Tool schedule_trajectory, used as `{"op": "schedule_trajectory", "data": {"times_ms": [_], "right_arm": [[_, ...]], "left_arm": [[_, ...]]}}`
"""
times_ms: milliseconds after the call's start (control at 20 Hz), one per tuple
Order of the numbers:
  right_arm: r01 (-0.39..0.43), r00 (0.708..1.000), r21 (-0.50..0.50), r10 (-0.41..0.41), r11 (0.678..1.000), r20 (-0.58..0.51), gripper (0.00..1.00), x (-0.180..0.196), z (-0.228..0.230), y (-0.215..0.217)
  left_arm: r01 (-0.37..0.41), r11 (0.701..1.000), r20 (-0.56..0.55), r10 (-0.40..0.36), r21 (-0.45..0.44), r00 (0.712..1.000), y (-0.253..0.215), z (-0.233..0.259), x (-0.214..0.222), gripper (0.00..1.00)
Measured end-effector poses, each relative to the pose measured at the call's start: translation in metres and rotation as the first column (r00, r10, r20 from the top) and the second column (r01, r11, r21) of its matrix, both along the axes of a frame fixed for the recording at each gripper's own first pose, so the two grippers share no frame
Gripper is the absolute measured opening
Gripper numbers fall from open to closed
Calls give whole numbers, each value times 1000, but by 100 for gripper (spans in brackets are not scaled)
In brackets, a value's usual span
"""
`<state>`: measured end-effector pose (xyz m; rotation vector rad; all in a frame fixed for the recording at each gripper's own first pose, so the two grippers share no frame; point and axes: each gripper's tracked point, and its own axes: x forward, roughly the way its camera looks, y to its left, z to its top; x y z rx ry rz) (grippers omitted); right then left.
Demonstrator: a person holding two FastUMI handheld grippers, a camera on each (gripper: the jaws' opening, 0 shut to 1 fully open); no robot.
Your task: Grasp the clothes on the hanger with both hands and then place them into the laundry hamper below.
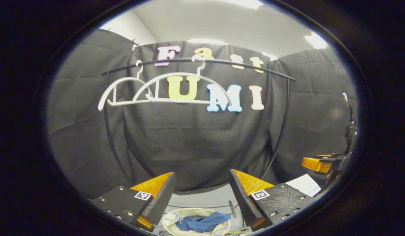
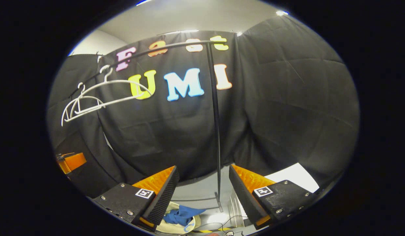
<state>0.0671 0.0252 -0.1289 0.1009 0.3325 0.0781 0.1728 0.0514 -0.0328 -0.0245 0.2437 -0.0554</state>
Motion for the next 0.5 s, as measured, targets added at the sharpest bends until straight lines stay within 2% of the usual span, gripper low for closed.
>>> {"op": "schedule_trajectory", "data": {"times_ms": [50, 150, 250, 300, 350, 400, 500], "right_arm": [[-19, 999, 14, 18, 1000, 33, 92, 3, 13, -5], [-46, 994, 30, 43, 998, 96, 95, 5, 34, -20], [-56, 986, 33, 50, 998, 159, 92, 8, 56, -36], [-47, 980, 32, 40, 998, 194, 95, 8, 68, -45], [-34, 972, 30, 26, 999, 233, 92, 7, 80, -54], [-19, 963, 28, 10, 999, 270, 95, 6, 92, -63], [15, 943, 18, -21, 1000, 331, 95, 1, 111, -76]], "left_arm": [[-32, 999, 30, 32, 5, 999, -3, 15, -3, 91], [-79, 997, 101, 78, 4, 992, -13, 56, -11, 91], [-100, 995, 164, 98, 0, 982, -15, 90, -28, 91], [-111, 994, 197, 109, -2, 974, -14, 108, -44, 91], [-123, 992, 229, 120, -3, 966, -13, 126, -53, 91], [-135, 991, 258, 131, -3, 957, -13, 138, -54, 91], [-172, 985, 289, 165, -2, 943, -12, 162, -70, 91]]}}
